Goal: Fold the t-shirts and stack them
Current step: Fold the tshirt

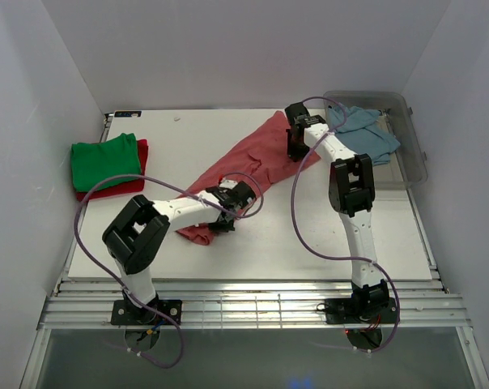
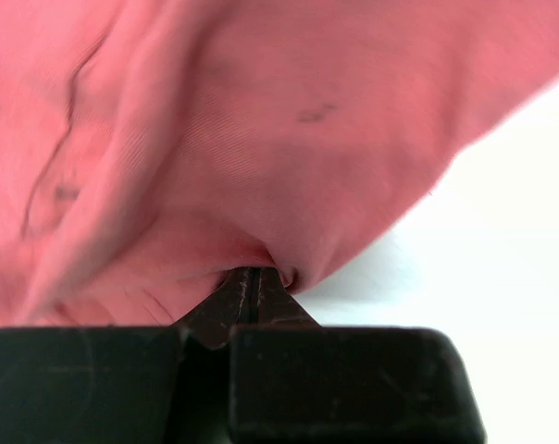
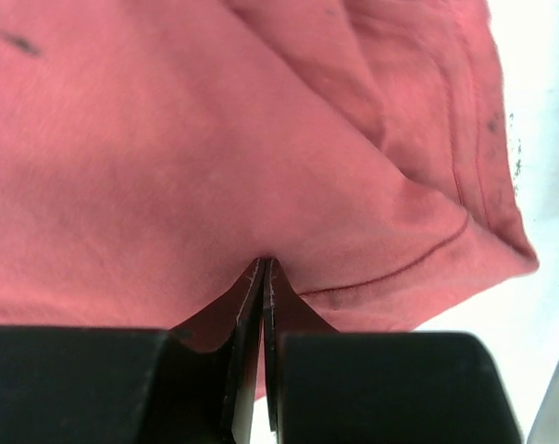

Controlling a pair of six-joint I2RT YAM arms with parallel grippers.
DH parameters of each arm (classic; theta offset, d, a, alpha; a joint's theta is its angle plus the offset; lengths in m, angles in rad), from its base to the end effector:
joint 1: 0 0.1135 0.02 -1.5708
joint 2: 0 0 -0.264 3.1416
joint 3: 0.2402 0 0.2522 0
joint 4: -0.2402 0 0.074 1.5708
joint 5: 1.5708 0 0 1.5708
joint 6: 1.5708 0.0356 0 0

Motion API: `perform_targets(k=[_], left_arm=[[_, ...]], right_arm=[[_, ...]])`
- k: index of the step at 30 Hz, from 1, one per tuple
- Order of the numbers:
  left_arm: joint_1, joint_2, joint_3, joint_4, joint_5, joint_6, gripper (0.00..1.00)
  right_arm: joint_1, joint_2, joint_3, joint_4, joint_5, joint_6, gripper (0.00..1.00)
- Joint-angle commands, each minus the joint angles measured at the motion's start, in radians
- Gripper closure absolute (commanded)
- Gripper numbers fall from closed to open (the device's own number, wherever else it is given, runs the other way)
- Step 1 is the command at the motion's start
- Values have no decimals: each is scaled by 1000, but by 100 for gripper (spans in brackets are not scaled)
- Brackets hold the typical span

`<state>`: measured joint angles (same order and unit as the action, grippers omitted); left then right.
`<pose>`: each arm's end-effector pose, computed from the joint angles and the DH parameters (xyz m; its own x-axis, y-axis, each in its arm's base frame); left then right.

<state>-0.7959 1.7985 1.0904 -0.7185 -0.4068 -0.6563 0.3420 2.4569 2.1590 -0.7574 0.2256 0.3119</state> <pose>0.2340 -0.2188 0.1514 -0.9247 0.1433 -0.3528 0.0659 0.9727 0.2225 0.5018 0.1702 0.1713 -0.8485 0.0154 -0.5289 0.0393 0.9986 -0.0340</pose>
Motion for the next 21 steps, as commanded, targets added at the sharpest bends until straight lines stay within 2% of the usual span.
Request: perform_targets(k=[1,8,13,16,21], left_arm=[[-153,119,-95,-25,376,-173,100],[-333,142,18,-25,465,-241,100],[-429,193,126,-25,488,-243,100],[-459,226,187,-19,470,-232,100],[-473,249,305,-1,424,-161,100]], right_arm=[[-4,91,2,-8,-22,13,92],[-34,97,35,29,-38,-8,92],[-70,103,44,79,-156,0,85],[-92,109,45,137,-293,-4,80],[-149,122,42,329,-636,64,75]])
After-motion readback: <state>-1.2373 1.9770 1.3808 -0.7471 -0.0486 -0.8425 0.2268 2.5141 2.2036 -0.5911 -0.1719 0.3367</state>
